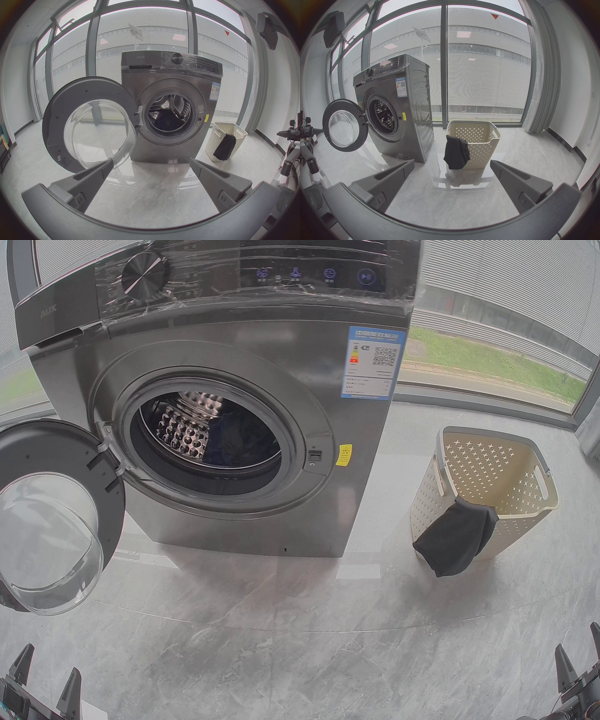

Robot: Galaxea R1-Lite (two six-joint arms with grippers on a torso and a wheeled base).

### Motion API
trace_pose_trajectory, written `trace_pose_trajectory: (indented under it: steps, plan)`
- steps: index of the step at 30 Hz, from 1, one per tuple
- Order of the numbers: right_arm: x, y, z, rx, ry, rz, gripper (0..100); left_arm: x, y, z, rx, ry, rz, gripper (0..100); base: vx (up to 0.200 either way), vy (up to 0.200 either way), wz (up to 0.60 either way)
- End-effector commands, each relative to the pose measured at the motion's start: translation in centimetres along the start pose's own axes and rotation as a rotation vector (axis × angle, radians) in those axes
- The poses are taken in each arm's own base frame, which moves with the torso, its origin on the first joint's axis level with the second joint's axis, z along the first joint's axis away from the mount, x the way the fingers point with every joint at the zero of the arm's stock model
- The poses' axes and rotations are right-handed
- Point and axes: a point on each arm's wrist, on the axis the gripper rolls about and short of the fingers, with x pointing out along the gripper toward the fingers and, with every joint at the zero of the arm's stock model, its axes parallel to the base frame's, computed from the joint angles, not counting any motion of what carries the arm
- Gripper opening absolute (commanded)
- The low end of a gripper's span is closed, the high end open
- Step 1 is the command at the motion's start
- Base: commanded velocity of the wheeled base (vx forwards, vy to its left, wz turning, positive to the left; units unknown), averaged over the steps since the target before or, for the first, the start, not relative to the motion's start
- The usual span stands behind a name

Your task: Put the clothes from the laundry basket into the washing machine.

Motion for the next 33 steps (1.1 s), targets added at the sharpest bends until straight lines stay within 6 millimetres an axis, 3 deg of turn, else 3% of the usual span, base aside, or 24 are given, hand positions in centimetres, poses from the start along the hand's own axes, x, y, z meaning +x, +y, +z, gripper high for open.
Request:
trace_pose_trajectory:
  steps: [1,7,13,25,33]
  plan:
    - [0.07,0.00,-0.51,-0.001,0.010,0.000,100,0.05,0.01,-0.46,-0.001,0.006,-0.001,100,0.000,0.000,0.00]
    - [0.07,0.00,-0.51,0.002,0.010,0.000,100,0.05,0.01,-0.46,-0.002,0.006,-0.001,100,0.000,0.000,0.00]
    - [0.07,0.01,-0.49,0.007,0.008,0.002,100,0.05,0.01,-0.46,-0.001,0.006,-0.001,100,0.000,0.000,-0.60]
    - [0.07,0.01,-0.51,0.001,0.010,0.002,100,0.05,0.01,-0.46,0.002,0.006,0.000,100,0.000,0.000,0.00]
    - [0.07,0.01,-0.51,0.001,0.010,0.002,100,0.05,0.01,-0.46,0.002,0.006,-0.001,100,0.000,-0.200,0.00]
